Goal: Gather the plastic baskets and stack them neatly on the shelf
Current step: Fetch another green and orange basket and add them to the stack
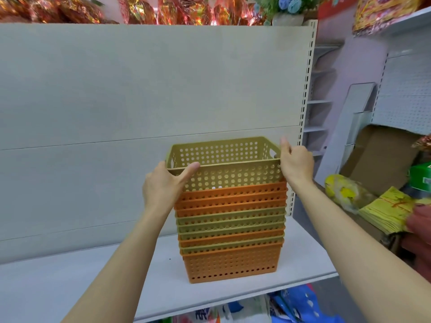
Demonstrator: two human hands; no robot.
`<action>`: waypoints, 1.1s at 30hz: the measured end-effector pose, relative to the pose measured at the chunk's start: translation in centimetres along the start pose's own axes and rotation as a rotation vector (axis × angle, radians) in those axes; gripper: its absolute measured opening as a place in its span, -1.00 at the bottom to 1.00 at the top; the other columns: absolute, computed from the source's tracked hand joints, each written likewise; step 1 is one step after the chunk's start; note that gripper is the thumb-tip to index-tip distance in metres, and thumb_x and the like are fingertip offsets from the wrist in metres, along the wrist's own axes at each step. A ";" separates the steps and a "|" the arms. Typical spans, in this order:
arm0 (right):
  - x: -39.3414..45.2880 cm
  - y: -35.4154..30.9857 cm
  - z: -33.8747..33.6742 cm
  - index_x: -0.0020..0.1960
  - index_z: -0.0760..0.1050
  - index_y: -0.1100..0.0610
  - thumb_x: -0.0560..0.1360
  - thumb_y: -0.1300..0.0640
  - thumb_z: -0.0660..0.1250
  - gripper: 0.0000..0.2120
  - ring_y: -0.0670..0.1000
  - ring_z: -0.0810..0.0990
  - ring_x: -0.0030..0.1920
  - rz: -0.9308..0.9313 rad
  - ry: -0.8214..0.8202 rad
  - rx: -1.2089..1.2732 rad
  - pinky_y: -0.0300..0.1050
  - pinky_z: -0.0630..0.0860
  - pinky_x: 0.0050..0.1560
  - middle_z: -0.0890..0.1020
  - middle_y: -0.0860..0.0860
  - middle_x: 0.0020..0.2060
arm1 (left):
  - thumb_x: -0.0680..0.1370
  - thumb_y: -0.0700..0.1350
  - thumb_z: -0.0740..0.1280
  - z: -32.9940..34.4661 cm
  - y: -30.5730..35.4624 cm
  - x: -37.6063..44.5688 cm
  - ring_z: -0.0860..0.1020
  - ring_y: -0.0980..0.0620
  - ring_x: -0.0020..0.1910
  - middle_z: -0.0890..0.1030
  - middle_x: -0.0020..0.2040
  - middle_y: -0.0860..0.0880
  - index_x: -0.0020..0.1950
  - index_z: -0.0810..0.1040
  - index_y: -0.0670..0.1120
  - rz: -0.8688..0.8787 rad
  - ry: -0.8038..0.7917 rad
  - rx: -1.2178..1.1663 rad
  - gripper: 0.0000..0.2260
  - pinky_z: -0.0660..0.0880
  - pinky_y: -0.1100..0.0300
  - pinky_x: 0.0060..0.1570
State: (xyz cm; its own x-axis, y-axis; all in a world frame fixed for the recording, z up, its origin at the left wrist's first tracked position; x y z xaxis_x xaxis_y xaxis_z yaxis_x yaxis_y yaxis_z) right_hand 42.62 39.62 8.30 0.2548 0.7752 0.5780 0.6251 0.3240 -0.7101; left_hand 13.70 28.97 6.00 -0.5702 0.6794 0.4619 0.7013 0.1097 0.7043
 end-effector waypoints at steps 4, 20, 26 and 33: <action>-1.4 2.3 1.4 -0.42 0.36 0.15 0.65 -0.13 -0.01 -0.43 0.13 0.40 -0.35 0.069 -0.008 -0.034 -0.04 0.23 -0.29 0.42 0.04 -0.47 | 0.38 0.49 0.33 1.3 -0.7 -1.0 0.64 -0.13 0.09 0.69 0.06 -0.06 0.22 0.57 -0.06 -0.006 -0.058 -0.008 -0.30 0.58 0.00 0.06; -4.1 4.4 3.9 0.34 0.37 0.12 0.64 -0.14 0.01 -0.55 0.01 0.45 0.13 0.135 -0.095 0.331 -0.11 0.29 0.09 0.52 0.04 0.17 | 0.47 0.51 0.15 2.6 -1.2 -3.7 0.65 -0.18 0.09 0.68 0.09 -0.08 0.50 0.33 -0.02 -0.036 -0.050 0.147 -0.21 0.53 0.01 -0.03; -5.9 4.6 2.9 0.44 0.29 0.11 0.62 -0.18 0.04 -0.49 0.08 0.41 0.32 0.130 -0.071 0.283 -0.02 0.34 0.24 0.46 0.06 0.34 | 0.47 0.51 0.16 1.8 -3.1 -3.3 0.56 -0.21 0.32 0.57 0.39 -0.09 0.61 0.19 0.00 0.008 -0.145 0.121 -0.14 0.49 -0.10 0.18; -17.5 1.3 1.3 0.33 0.42 0.17 0.59 0.03 0.21 -0.63 -0.02 0.43 0.23 -0.316 0.033 0.170 -0.19 0.31 0.24 0.52 0.03 0.20 | 0.46 0.36 0.36 -3.4 -8.6 -8.1 0.45 -0.20 0.43 0.48 0.48 -0.14 0.60 0.30 -0.11 0.223 -0.102 0.234 -0.15 0.40 -0.10 0.36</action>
State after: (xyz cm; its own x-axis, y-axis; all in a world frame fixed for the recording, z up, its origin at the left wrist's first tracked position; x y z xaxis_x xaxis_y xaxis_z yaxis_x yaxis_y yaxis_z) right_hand 38.02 27.14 -3.26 0.0937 0.6051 0.7906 0.5458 0.6329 -0.5491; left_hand 10.81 20.09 -2.00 -0.3543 0.7729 0.5263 0.8900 0.1060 0.4434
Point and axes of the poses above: each hand's wrist, its own x-axis towards the middle knuckle, its own z-axis out of the palm, y = z × x, the point moved 3 cm from there along x, towards the middle knuckle
